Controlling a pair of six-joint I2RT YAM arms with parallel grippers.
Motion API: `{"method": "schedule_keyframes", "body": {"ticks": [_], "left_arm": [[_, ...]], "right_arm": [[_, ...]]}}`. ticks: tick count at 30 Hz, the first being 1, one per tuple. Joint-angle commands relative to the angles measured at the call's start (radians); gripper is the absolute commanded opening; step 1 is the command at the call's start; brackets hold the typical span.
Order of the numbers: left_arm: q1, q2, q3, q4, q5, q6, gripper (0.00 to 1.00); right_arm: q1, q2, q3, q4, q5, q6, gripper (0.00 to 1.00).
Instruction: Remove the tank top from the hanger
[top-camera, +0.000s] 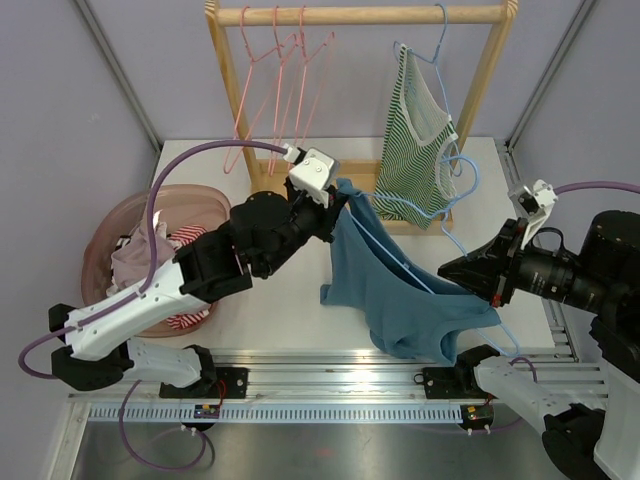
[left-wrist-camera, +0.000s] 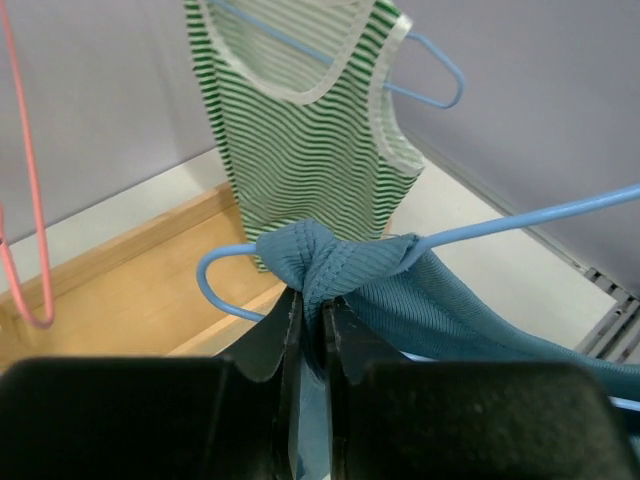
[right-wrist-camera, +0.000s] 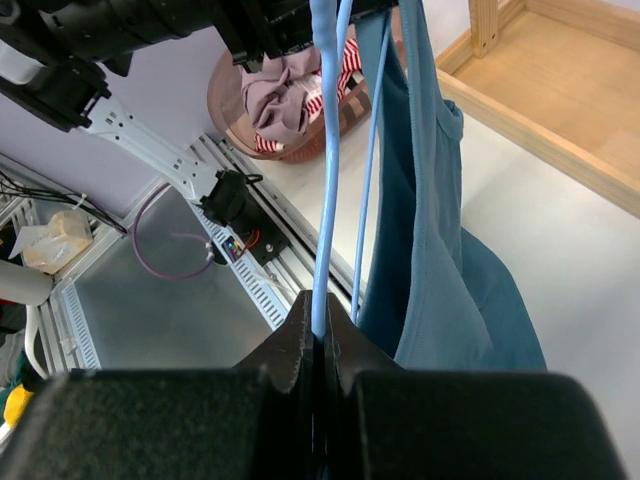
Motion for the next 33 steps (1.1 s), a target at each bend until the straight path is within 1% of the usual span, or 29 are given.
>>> {"method": "schedule_keyframes", "body": {"ticks": [1,4,6,7,8,11,13,15,16,18,19,20,21,22,23,24,25,26,28,29,31,32,33], "left_arm": [[0.002,-0.066,-0.021,0.001,-0.189,-0.021,0.07],[0.023,-0.107,-0.044,-0.052,-0.261,-0.060,0.04],[0.080,-0.135,-0.050,-0.092,-0.277,-0.119,0.00],[0.106,-0.147,-0.053,-0.128,-0.266,-0.144,0.00],[0.169,-0.155,-0.058,-0.142,-0.246,-0.188,0.00],[0.264,-0.182,-0.075,-0.178,-0.168,-0.244,0.00],[0.287,-0.193,-0.081,-0.194,-0.138,-0.256,0.00],[0.301,-0.195,-0.086,-0.195,-0.107,-0.268,0.00],[0.301,-0.195,-0.092,-0.195,-0.066,-0.271,0.00],[0.301,-0.201,-0.106,-0.183,0.003,-0.268,0.00],[0.300,-0.217,-0.137,-0.151,0.101,-0.267,0.00],[0.300,-0.228,-0.154,-0.131,0.152,-0.264,0.00],[0.300,-0.239,-0.171,-0.116,0.197,-0.267,0.00],[0.300,-0.251,-0.190,-0.091,0.273,-0.274,0.00],[0.298,-0.268,-0.216,-0.081,0.312,-0.287,0.00],[0.297,-0.276,-0.231,-0.077,0.352,-0.287,0.00],[0.294,-0.283,-0.248,-0.052,0.446,-0.285,0.00],[0.277,-0.300,-0.286,-0.039,0.497,-0.269,0.00],[0.249,-0.313,-0.320,-0.019,0.615,-0.235,0.00],[0.214,-0.317,-0.340,-0.021,0.634,-0.194,0.00],[0.182,-0.333,-0.406,-0.031,0.672,-0.163,0.00],[0.162,-0.337,-0.431,-0.031,0.688,-0.149,0.00],[0.154,-0.352,-0.490,-0.025,0.708,-0.143,0.00]], "right_arm": [[0.027,0.000,-0.038,0.062,0.027,-0.047,0.00],[0.072,-0.007,-0.061,0.045,0.039,-0.076,0.00],[0.107,-0.016,-0.069,0.032,0.040,-0.099,0.00],[0.118,-0.019,-0.075,0.028,0.042,-0.105,0.00],[0.127,-0.031,-0.078,0.023,0.040,-0.122,0.00],[0.152,-0.063,-0.089,0.028,0.047,-0.140,0.00],[0.153,-0.079,-0.092,0.037,0.063,-0.141,0.00],[0.153,-0.103,-0.101,0.069,0.080,-0.174,0.00],[0.153,-0.111,-0.118,0.089,0.099,-0.176,0.00],[0.152,-0.161,-0.164,0.208,0.109,-0.171,0.00],[0.153,-0.186,-0.249,0.273,0.093,-0.162,0.00],[0.153,-0.242,-0.300,0.430,0.082,-0.153,0.00],[0.153,-0.272,-0.355,0.519,0.053,-0.113,0.00],[0.153,-0.304,-0.470,0.610,0.036,-0.098,0.00],[0.153,-0.360,-0.528,0.804,0.024,-0.054,0.00],[0.152,-0.384,-0.584,0.904,0.021,-0.018,0.00],[0.152,-0.401,-0.680,0.999,0.021,0.051,0.00],[0.153,-0.416,-0.720,1.178,0.022,0.088,0.00],[0.152,-0.401,-0.780,1.329,0.027,0.184,0.00],[0.153,-0.363,-0.785,1.424,0.030,0.218,0.00],[0.153,-0.321,-0.785,1.514,0.042,0.273,0.00],[0.152,-0.289,-0.790,1.621,0.047,0.319,0.00],[0.153,-0.275,-0.794,1.678,0.062,0.333,0.00]]}}
